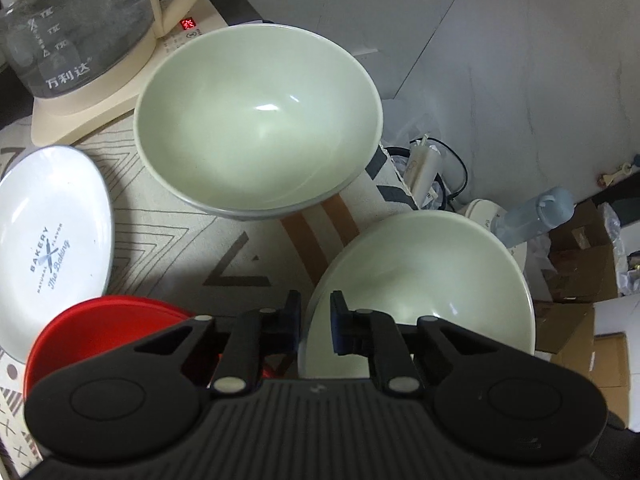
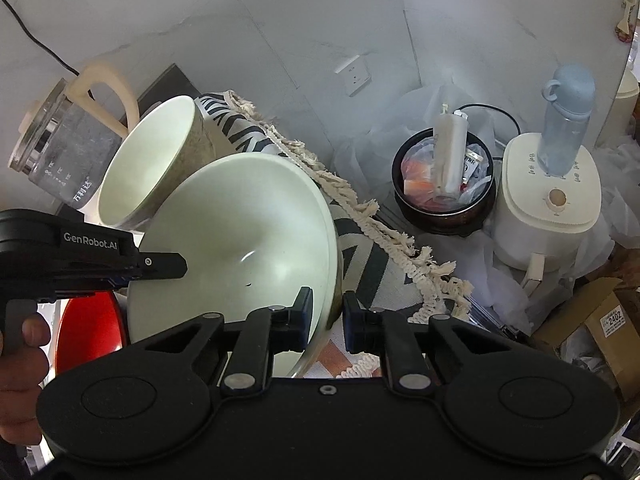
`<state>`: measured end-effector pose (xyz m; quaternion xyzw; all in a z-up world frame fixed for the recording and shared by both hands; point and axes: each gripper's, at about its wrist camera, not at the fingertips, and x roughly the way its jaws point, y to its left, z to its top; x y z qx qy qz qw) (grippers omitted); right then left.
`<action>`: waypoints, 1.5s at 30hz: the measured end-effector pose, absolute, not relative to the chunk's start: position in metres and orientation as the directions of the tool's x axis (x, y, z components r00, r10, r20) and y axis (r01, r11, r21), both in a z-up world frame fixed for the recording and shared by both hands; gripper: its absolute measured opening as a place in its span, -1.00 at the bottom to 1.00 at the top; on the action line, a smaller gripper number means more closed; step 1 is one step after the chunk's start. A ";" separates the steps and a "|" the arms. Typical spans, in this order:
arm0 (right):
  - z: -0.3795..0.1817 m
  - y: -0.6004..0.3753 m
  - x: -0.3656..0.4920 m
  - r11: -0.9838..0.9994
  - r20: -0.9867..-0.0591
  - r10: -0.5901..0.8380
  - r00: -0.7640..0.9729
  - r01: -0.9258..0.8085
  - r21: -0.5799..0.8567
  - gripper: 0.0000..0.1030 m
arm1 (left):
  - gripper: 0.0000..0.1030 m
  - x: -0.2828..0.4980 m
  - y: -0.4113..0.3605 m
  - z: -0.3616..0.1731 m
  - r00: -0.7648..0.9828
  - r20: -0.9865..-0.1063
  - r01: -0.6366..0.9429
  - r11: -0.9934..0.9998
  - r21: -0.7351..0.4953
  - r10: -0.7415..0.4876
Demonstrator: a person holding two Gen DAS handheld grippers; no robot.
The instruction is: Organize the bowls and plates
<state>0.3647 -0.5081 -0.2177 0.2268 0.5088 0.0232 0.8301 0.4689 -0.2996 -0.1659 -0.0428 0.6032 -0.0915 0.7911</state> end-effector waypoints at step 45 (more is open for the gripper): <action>-0.127 -0.413 0.352 0.924 -0.704 0.309 0.640 -0.025 0.383 -0.70 | -0.74 0.397 -0.155 -0.085 0.436 -0.854 -0.103 0.928 -0.359 -0.282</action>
